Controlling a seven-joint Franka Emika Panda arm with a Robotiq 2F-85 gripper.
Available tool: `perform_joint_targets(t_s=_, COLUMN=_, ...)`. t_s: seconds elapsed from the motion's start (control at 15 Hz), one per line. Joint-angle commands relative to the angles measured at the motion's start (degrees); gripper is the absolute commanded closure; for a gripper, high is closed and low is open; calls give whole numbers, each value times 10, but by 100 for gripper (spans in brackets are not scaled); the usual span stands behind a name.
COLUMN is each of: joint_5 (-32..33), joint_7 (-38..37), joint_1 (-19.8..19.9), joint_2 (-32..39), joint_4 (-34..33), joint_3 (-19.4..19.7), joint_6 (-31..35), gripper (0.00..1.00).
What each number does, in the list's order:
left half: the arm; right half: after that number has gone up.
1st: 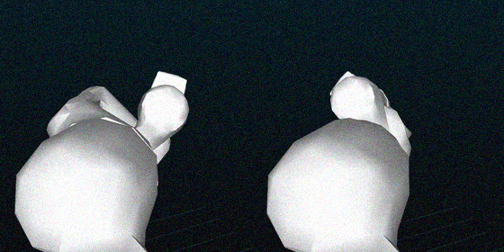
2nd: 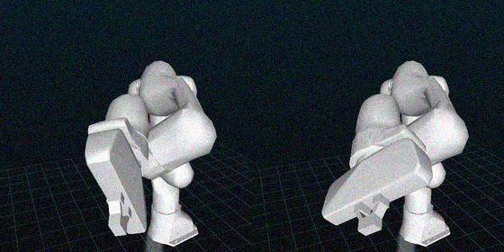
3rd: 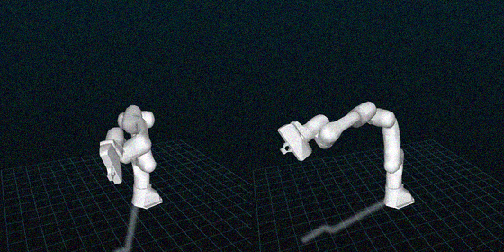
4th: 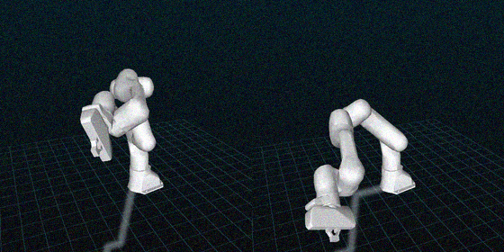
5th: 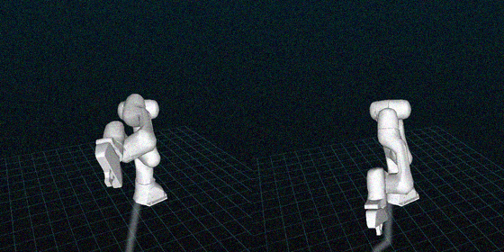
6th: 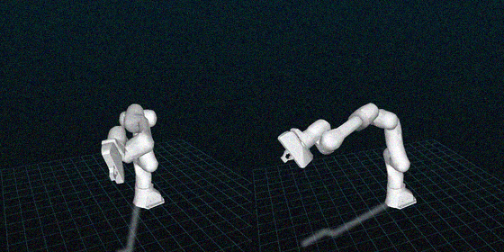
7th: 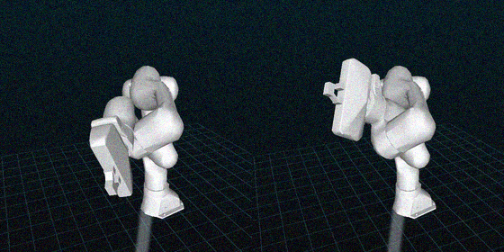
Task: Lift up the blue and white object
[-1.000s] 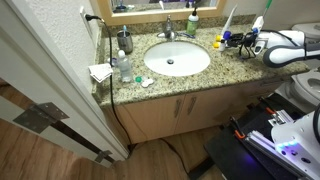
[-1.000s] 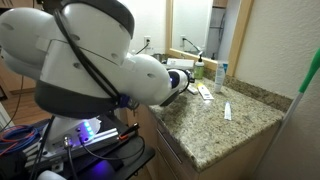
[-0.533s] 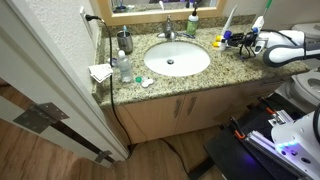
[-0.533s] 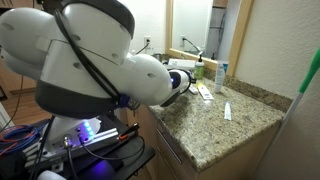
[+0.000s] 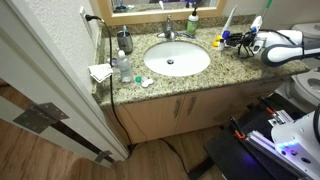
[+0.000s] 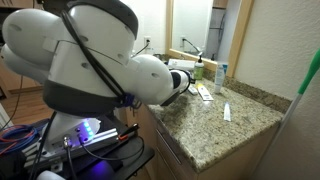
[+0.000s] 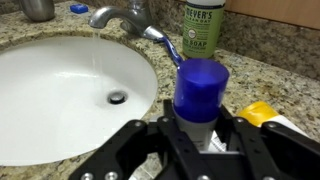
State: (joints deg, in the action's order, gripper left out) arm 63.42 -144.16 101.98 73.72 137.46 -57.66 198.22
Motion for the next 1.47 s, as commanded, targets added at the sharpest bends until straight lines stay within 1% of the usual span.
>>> perform_joint_targets(t_s=0.0, joint_5=-28, joint_7=8, joint_1=-49, joint_2=-11, joint_4=-22, joint_3=36, joint_6=1, gripper=84)
perform_joint_targets(t_s=0.07, joint_5=-32, joint_7=6, joint_1=-58, joint_2=-9, joint_4=-28, joint_3=39, joint_6=3, gripper=34)
perform_joint_targets(t_s=0.13, joint_5=-42, joint_7=7, joint_1=-65, joint_2=-14, joint_4=-34, joint_3=42, joint_6=4, gripper=33)
perform_joint_targets(t_s=0.27, joint_5=-69, joint_7=15, joint_1=-92, joint_2=-30, joint_4=-50, joint_3=62, joint_6=-3, gripper=21)
perform_joint_targets(t_s=0.33, joint_5=-79, joint_7=16, joint_1=-106, joint_2=-35, joint_4=-57, joint_3=70, joint_6=-3, gripper=13)
perform_joint_targets(t_s=0.47, joint_5=-93, joint_7=22, joint_1=-121, joint_2=-46, joint_4=-63, joint_3=71, joint_6=1, gripper=1)
perform_joint_targets(t_s=0.67, joint_5=-111, joint_7=27, joint_1=-125, joint_2=-65, joint_4=-56, joint_3=61, joint_6=-1, gripper=0)
perform_joint_targets(t_s=0.8, joint_5=-106, joint_7=22, joint_1=-118, joint_2=-64, joint_4=-47, joint_3=50, joint_6=-2, gripper=0)
perform_joint_targets(t_s=0.93, joint_5=-101, joint_7=19, joint_1=-103, joint_2=-73, joint_4=-35, joint_3=33, joint_6=-2, gripper=0)
perform_joint_targets(t_s=1.07, joint_5=-87, joint_7=3, joint_1=-91, joint_2=-87, joint_4=-9, joint_3=16, joint_6=-2, gripper=0)
perform_joint_targets(t_s=1.2, joint_5=-76, joint_7=-4, joint_1=-69, joint_2=-99, joint_4=18, joint_3=-11, joint_6=-10, gripper=0)
perform_joint_targets(t_s=1.4, joint_5=-90, joint_7=-11, joint_1=-57, joint_2=-152, joint_4=46, joint_3=-27, joint_6=-2, gripper=0)
